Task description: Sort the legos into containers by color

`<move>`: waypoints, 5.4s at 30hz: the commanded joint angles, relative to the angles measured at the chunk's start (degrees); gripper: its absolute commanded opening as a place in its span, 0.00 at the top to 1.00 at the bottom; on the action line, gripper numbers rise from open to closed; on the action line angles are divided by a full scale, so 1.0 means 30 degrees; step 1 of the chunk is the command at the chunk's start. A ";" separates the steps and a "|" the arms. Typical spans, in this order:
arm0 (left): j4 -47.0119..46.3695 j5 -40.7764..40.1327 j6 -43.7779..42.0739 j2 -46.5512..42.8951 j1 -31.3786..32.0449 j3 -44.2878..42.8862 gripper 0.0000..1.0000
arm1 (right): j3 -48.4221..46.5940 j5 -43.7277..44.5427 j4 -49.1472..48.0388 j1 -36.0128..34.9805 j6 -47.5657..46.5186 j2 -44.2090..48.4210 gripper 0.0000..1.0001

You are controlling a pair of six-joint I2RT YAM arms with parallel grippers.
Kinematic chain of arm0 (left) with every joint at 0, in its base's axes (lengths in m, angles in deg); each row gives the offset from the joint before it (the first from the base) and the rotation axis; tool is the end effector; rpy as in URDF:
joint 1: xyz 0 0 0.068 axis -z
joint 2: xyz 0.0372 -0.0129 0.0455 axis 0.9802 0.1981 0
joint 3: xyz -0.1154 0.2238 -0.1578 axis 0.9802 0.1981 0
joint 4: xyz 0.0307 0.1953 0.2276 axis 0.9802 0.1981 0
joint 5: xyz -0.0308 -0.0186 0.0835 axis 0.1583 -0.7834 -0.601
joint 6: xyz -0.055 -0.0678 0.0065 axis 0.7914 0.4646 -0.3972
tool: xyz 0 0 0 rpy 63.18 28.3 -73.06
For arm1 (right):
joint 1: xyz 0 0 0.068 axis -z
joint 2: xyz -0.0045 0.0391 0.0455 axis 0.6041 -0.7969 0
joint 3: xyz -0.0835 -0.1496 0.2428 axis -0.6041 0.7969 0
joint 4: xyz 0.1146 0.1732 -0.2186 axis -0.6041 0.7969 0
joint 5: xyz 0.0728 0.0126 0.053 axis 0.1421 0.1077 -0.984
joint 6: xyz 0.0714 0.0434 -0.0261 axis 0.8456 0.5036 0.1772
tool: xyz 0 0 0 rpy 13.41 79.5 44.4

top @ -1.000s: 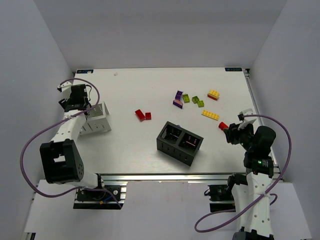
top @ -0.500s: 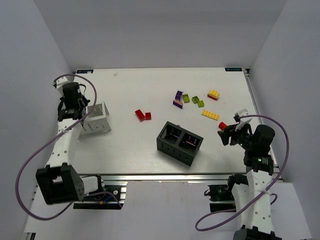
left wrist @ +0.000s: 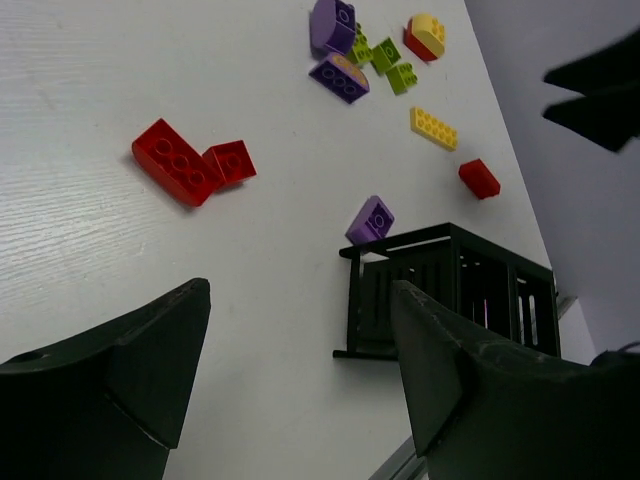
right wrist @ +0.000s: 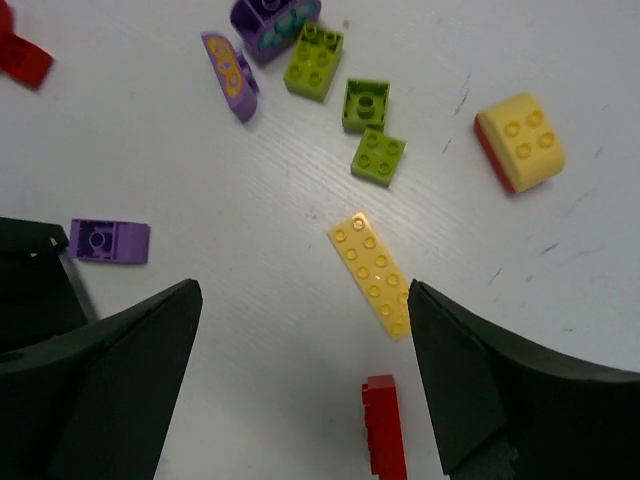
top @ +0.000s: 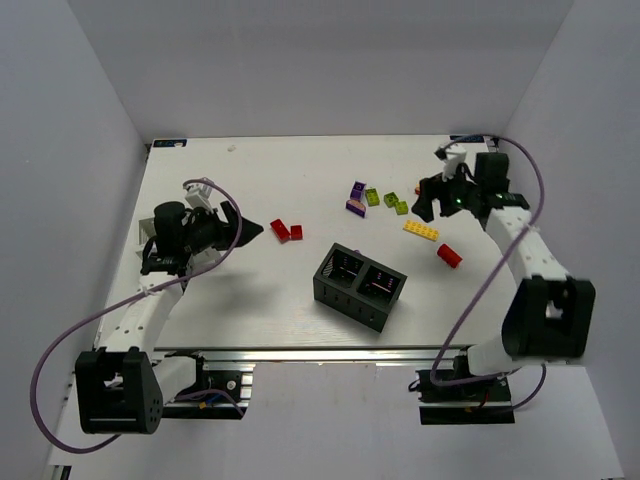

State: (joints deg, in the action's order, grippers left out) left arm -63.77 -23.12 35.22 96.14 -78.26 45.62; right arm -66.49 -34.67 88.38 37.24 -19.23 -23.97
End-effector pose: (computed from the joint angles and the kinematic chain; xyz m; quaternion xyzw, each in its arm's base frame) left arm 0.2985 -0.0484 0.2499 -0.0068 0.8174 -0.3749 0.4374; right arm 0.3832 0.0363 0.2876 -0.2443 0.8344 0.1461 0.4719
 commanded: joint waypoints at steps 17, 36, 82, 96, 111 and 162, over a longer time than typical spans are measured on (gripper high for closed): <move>0.0290 0.0208 -0.1526 -0.3056 0.0510 -0.0445 0.17 | -0.9000 0.7759 0.1581 -0.3306 0.1635 -1.2016 0.30; 0.0349 0.0149 -0.1556 -0.3144 0.0510 -0.0416 0.17 | -1.0261 0.7614 0.1465 -0.3424 0.1048 -1.4598 0.47; 0.1608 0.0767 0.4831 0.1073 0.5517 -0.5367 0.16 | -0.7359 -0.0180 0.1729 -1.4731 -0.6219 -0.2467 0.96; 0.2898 -0.0729 0.4333 0.2187 0.6926 -0.6128 0.51 | -0.7830 0.1549 0.0498 -1.5845 -0.4518 -0.3114 0.96; 0.6409 -0.7137 0.2987 0.1779 0.6955 -0.8821 1.00 | -0.6072 0.4125 -0.0704 -1.5524 -0.3697 -0.1827 0.11; 0.8012 -1.6980 -0.0555 0.1960 -0.1544 -0.8478 1.00 | -0.5155 0.3189 -0.1205 -0.4539 0.1427 -0.3163 0.75</move>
State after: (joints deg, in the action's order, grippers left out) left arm -32.36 -90.24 35.17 110.10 -83.48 17.60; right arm -75.24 -27.09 84.54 21.88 -16.33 -28.45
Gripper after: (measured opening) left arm 0.020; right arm 0.300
